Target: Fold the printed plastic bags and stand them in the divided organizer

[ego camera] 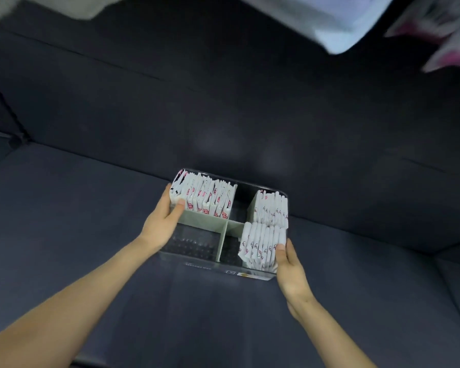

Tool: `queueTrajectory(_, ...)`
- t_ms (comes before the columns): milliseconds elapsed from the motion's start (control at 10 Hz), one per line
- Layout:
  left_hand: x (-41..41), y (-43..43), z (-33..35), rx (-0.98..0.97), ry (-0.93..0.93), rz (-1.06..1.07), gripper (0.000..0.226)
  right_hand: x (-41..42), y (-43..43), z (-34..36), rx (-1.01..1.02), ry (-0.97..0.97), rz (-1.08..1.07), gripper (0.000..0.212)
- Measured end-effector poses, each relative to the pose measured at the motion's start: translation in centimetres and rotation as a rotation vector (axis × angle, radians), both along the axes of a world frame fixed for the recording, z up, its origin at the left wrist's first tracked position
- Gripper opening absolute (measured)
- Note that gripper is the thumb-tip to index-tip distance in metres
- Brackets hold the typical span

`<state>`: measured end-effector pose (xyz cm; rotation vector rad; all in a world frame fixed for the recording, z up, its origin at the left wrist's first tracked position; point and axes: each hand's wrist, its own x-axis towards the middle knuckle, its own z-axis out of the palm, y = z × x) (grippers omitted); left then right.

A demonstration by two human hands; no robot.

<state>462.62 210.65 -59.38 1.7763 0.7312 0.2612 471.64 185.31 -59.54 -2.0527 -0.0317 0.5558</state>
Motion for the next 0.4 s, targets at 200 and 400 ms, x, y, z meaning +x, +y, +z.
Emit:
queueTrajectory(200, -1.7, 0.0, 3.7, 0.324, 0.286, -0.164, 0.071, -0.4, -2.6, 5.4, -0.028, 0.015, -0.039, 0.054)
queueTrajectory(400, -5.9, -2.9, 12.6, 0.496, 0.133, -0.175, 0.056, -3.5, -7.8, 15.5, 0.036, -0.175, -0.06, 0.041)
